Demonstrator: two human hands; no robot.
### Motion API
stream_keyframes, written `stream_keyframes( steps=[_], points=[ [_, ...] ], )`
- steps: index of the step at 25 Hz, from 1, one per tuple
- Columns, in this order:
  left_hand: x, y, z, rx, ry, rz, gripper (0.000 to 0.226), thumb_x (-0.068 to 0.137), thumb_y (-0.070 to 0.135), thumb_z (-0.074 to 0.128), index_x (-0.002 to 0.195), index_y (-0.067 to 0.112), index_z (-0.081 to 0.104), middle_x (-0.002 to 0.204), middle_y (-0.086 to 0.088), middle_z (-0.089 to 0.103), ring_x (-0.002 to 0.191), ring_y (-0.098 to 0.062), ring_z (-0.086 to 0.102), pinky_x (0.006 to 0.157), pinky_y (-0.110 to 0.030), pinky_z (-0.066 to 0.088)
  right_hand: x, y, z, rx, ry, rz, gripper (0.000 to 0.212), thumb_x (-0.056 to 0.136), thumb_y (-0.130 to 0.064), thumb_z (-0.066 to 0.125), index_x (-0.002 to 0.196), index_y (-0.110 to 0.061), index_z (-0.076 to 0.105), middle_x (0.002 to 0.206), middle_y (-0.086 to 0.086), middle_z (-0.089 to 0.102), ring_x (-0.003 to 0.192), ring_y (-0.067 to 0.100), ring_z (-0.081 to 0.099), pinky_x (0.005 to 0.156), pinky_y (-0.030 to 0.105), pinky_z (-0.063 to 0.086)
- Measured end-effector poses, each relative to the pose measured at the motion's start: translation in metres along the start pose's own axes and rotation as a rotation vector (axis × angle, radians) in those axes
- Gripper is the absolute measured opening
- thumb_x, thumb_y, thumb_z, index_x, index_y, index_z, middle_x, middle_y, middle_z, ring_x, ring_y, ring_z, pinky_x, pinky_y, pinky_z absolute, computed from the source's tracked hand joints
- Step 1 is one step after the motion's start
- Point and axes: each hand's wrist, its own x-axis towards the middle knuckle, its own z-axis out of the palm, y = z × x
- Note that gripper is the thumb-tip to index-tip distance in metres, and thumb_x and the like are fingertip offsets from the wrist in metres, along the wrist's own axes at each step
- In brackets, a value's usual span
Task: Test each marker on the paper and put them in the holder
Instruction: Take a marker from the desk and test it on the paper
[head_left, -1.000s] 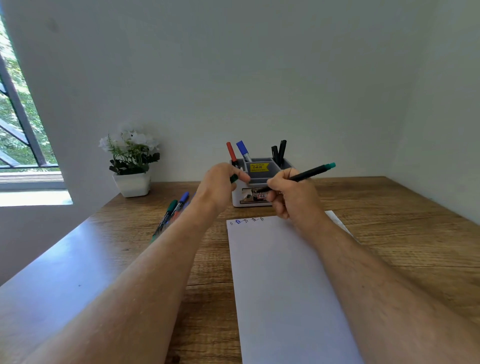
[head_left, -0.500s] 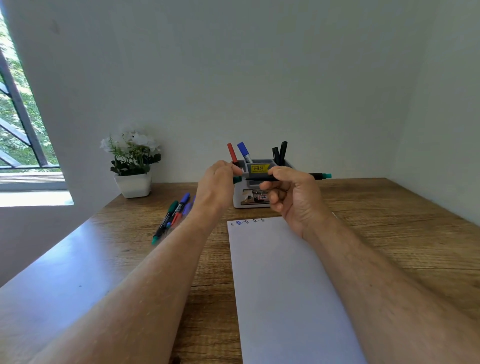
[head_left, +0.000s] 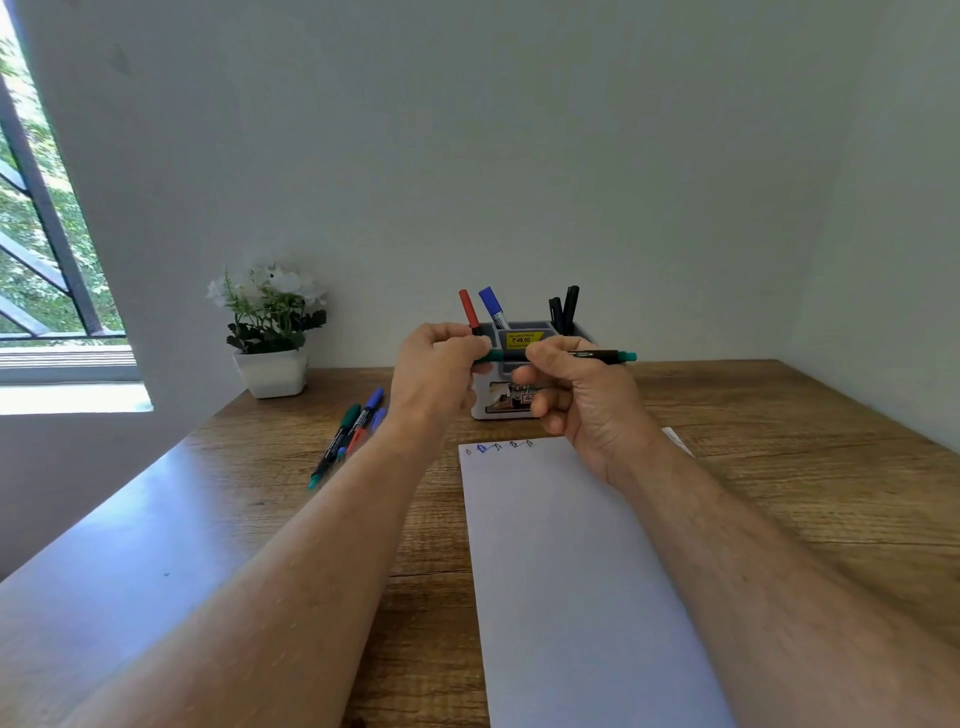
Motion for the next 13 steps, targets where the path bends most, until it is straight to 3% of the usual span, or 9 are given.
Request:
stream_keyframes(
  steps=[4,7,9,11,13],
  points=[
    [0.002,0.000,-0.003,-0.238,0.065,-0.066,0.030,0.088,0.015,0.070,0.113,0.007,0.056,0.082,-0.013,0.071,0.056,-0.011,0.063,0.051,-0.023,0.053,-0.002,-0.001,0.000,0.054,-0.045,0.015,0.014,0.086,-0.019,0.070,0.098,-0.013,0.074,0.087,0.015,0.076,0.043,0.015,0.060,0.036,0.019,0.041],
    [0.004,0.000,-0.006,-0.297,0.145,-0.069,0.030,0.087,0.018,0.072,0.113,0.008,0.058,0.084,-0.012,0.074,0.062,-0.014,0.066,0.059,-0.027,0.056,0.000,0.000,-0.001,0.047,-0.065,0.022,0.019,0.091,-0.020,0.059,0.102,-0.015,0.074,0.093,0.014,0.076,0.049,0.017,0.064,0.037,0.020,0.043],
    [0.004,0.000,-0.006,-0.291,0.173,-0.039,0.029,0.087,0.018,0.072,0.111,0.010,0.059,0.084,-0.010,0.073,0.064,-0.014,0.067,0.060,-0.027,0.056,0.000,0.005,-0.002,-0.223,-0.019,-0.076,0.015,0.090,-0.019,0.063,0.103,-0.017,0.069,0.084,0.006,0.077,0.050,0.013,0.064,0.037,0.021,0.044],
    [0.004,-0.001,-0.006,-0.245,0.185,-0.003,0.027,0.088,0.019,0.071,0.111,0.012,0.059,0.081,-0.007,0.072,0.062,-0.012,0.068,0.059,-0.026,0.056,0.000,0.012,-0.003,-0.745,0.062,-0.299,0.009,0.087,-0.025,0.069,0.095,-0.024,0.065,0.076,-0.010,0.072,0.058,0.003,0.065,0.044,0.015,0.047],
    [0.004,-0.002,-0.004,-0.206,0.203,0.017,0.025,0.089,0.020,0.070,0.111,0.014,0.060,0.079,-0.004,0.072,0.060,-0.009,0.068,0.058,-0.024,0.056,-0.002,0.016,-0.004,-1.037,0.094,-0.475,0.012,0.087,-0.030,0.070,0.090,-0.031,0.058,0.083,-0.018,0.065,0.071,-0.001,0.065,0.055,0.012,0.052]
  ],
)
